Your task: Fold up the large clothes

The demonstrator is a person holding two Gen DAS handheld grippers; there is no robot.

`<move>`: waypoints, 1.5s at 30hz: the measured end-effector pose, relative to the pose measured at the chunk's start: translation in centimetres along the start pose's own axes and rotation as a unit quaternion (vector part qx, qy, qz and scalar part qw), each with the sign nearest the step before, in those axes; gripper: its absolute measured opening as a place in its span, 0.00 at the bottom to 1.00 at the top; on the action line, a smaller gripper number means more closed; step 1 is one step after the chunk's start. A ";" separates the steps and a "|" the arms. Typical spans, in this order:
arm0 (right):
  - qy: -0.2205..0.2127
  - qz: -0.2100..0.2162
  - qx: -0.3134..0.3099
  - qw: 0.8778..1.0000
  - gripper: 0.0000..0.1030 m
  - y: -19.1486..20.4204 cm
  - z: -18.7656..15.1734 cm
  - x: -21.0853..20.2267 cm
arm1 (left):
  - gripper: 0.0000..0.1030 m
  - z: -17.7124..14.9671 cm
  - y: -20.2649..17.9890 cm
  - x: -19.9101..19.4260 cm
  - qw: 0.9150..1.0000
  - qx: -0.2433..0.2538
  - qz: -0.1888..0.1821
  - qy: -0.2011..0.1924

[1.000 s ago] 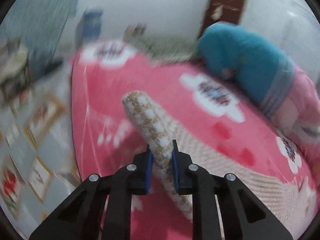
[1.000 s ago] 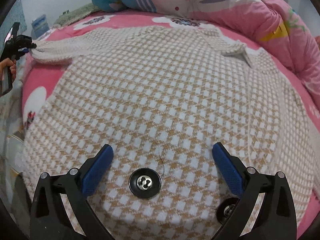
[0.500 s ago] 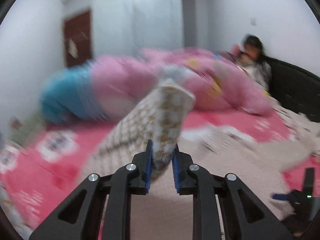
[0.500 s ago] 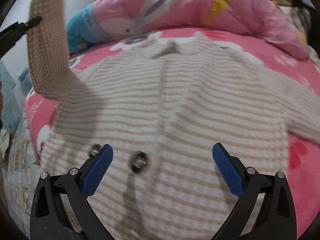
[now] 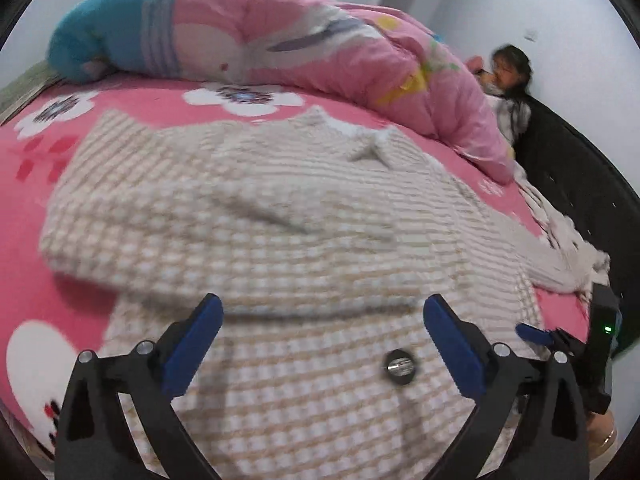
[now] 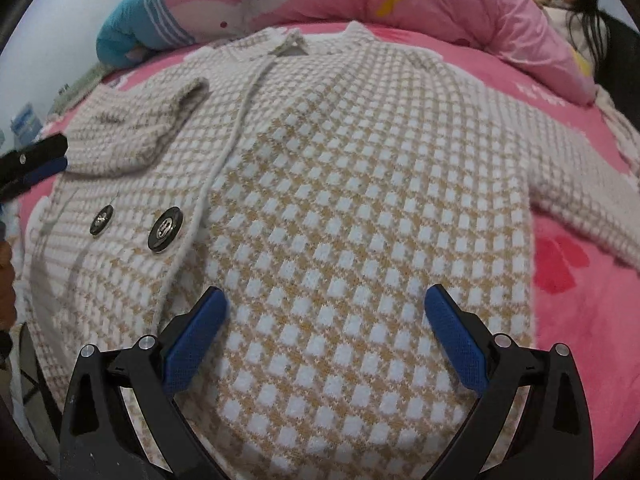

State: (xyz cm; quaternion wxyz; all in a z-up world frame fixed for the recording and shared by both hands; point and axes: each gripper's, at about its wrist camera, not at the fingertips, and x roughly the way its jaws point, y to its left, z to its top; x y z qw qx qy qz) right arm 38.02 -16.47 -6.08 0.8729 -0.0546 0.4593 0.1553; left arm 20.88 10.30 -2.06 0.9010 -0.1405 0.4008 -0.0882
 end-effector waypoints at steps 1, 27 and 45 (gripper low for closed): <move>-0.005 0.002 -0.006 1.000 0.92 -0.2 -0.1 0.1 | 0.96 -0.6 0.8 0.2 1.000 -0.010 0.005 0.010; 0.118 0.341 0.165 0.918 0.41 4.0 11.7 7.4 | 0.95 -2.8 3.9 -2.3 0.999 -0.013 -0.020 -0.031; 0.032 0.254 0.045 0.966 0.10 11.7 13.9 4.4 | 0.95 -2.7 6.6 -0.9 0.995 -0.015 0.097 -0.012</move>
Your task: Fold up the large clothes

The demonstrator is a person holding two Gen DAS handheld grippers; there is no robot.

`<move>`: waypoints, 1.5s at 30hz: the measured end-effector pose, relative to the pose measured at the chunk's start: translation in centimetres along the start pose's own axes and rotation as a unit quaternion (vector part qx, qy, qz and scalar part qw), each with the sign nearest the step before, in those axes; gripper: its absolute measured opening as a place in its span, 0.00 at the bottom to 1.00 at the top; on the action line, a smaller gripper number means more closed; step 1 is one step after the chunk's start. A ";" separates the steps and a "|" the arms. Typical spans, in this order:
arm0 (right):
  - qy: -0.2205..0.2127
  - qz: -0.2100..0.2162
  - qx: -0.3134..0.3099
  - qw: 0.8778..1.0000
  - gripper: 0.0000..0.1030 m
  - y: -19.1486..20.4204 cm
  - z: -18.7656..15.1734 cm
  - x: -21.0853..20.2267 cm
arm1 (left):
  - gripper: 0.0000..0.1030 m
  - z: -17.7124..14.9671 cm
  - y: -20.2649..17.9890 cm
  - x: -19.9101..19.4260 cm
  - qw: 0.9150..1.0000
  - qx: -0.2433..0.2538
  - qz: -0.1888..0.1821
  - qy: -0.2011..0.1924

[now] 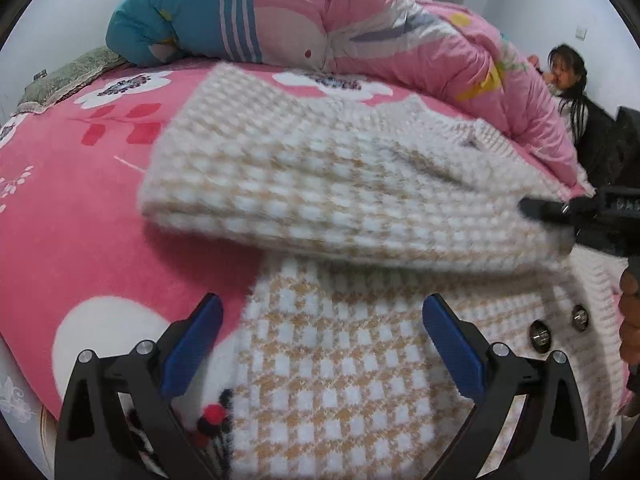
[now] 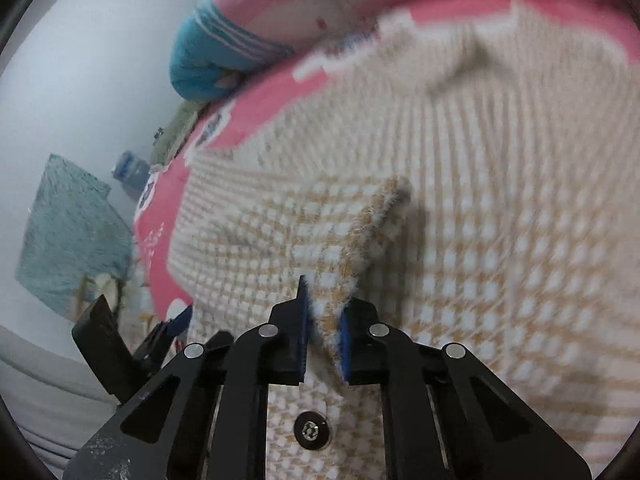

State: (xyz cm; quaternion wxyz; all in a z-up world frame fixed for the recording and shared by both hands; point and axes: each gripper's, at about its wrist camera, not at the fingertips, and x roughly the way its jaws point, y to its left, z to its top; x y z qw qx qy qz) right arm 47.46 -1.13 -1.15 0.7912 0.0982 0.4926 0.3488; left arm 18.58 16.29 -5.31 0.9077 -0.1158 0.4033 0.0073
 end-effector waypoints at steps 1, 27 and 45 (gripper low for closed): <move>-0.018 -0.006 -0.014 1.000 0.10 0.6 0.4 -1.3 | 0.95 0.3 0.4 -0.7 1.000 -0.002 0.005 -0.010; -0.034 -0.200 0.040 0.978 0.21 -13.2 -0.1 -8.0 | 0.95 3.9 3.3 2.7 0.996 -0.003 0.089 0.026; 0.020 -0.265 -0.097 0.959 0.53 -9.9 -0.7 -3.3 | 0.96 9.4 0.3 8.8 0.990 0.068 0.108 0.059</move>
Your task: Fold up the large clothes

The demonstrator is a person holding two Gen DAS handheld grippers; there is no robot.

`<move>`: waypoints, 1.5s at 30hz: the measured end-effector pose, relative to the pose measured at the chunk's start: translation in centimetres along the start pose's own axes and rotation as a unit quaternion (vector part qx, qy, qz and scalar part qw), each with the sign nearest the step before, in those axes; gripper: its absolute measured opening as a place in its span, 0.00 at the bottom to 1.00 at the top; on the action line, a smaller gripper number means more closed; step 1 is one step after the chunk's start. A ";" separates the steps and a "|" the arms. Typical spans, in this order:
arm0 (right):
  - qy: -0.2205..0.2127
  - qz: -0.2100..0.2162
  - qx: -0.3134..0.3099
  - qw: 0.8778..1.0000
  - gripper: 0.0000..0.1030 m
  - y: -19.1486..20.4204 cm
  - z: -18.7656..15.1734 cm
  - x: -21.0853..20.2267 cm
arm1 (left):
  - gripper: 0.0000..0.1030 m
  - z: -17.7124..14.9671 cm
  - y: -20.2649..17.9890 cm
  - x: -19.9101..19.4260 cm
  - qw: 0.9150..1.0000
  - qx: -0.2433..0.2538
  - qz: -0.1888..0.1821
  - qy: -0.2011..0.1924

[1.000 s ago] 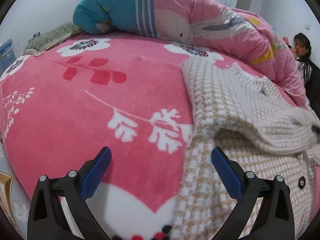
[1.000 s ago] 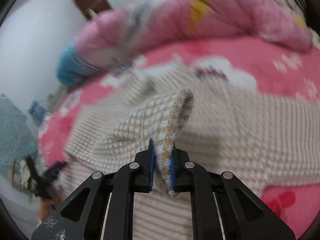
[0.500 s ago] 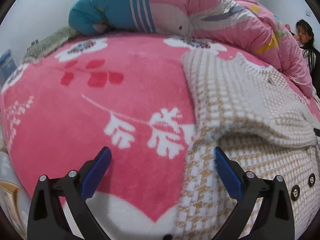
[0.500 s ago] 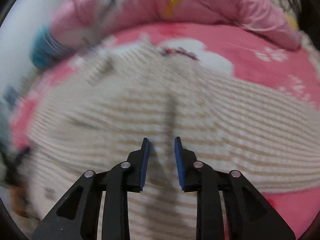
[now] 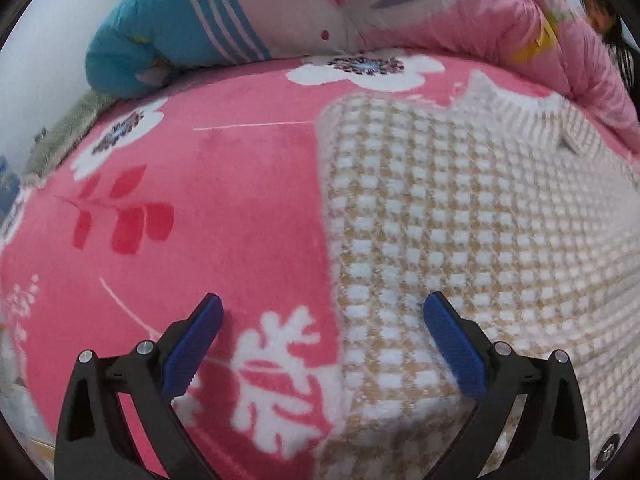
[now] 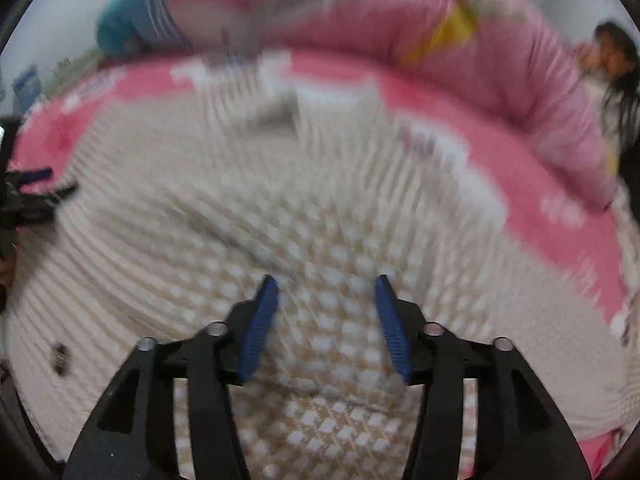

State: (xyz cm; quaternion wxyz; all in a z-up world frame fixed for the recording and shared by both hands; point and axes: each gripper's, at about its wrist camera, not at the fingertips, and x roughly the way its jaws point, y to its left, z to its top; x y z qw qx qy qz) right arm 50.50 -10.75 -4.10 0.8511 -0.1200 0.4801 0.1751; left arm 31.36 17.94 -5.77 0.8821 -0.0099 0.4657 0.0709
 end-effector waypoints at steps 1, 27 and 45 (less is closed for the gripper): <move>-0.006 0.018 0.015 1.000 0.54 -0.7 -0.1 -0.5 | 0.96 0.1 0.3 -0.1 1.000 -0.006 -0.007 0.001; 0.059 0.149 0.137 0.978 0.92 -3.9 -2.2 -0.3 | 0.96 -0.3 1.6 0.7 0.996 -0.070 -0.048 0.036; 0.071 0.043 0.163 0.983 0.92 -2.3 -1.6 1.2 | 0.96 0.2 1.5 1.1 0.994 -0.076 -0.046 0.057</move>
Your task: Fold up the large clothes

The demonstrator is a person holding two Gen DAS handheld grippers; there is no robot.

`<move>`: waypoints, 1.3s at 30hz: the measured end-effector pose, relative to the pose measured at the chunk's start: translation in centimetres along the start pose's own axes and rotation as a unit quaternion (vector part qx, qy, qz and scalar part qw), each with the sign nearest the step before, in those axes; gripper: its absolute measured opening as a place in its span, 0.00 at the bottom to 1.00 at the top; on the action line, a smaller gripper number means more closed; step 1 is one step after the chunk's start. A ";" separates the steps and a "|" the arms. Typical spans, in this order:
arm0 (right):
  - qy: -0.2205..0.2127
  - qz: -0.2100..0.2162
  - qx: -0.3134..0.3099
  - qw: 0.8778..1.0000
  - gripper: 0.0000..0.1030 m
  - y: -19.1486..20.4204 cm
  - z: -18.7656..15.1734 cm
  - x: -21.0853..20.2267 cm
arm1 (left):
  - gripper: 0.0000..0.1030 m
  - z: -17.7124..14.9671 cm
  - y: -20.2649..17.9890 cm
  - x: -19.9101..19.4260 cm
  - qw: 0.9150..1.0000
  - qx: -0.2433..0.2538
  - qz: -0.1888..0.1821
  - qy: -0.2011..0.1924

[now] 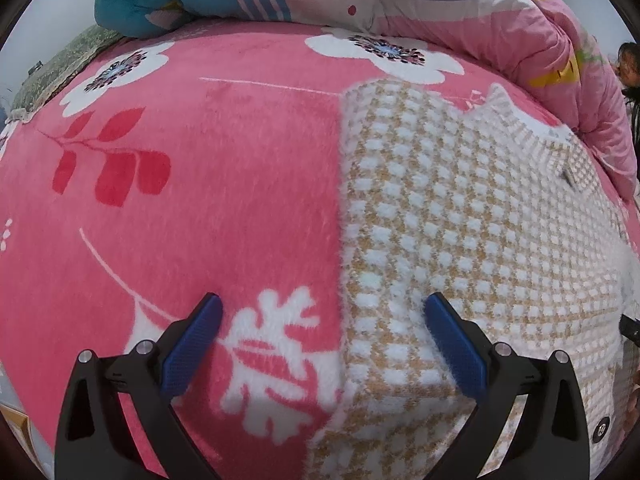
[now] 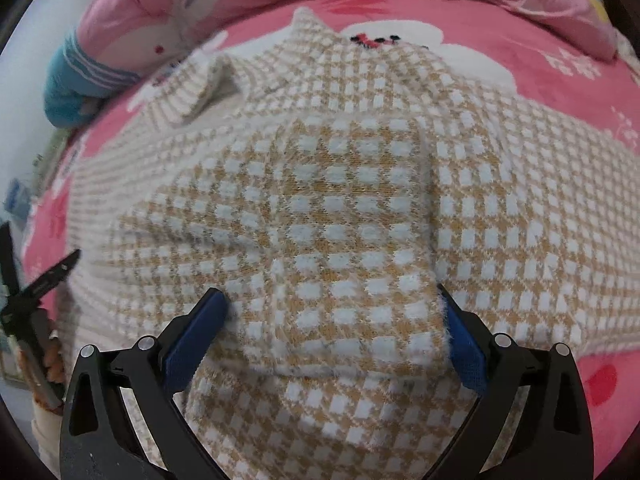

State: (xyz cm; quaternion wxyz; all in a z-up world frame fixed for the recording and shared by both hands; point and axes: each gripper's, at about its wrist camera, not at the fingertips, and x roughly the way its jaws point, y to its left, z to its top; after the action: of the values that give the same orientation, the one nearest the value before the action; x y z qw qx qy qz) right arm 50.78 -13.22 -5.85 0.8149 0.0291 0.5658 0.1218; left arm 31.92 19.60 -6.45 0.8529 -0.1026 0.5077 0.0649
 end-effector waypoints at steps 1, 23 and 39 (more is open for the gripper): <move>0.000 0.001 0.000 1.000 0.92 0.0 0.0 0.0 | 0.96 -0.1 0.2 0.0 1.000 -0.007 -0.006 -0.007; -0.061 0.058 -0.039 0.996 0.70 -2.8 -2.8 -3.7 | 0.96 -3.7 -0.4 -4.2 0.995 0.046 0.037 -0.081; -0.113 0.027 -0.040 0.992 0.11 -2.8 -2.3 -9.1 | 0.96 -4.5 0.8 -4.2 0.995 0.010 0.012 -0.094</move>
State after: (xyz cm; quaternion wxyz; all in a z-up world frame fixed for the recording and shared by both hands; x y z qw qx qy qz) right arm 46.17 -18.27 1.12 0.8706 0.0255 0.4640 0.1617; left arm 25.95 19.30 -4.95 0.8971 -0.0811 0.4269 0.0795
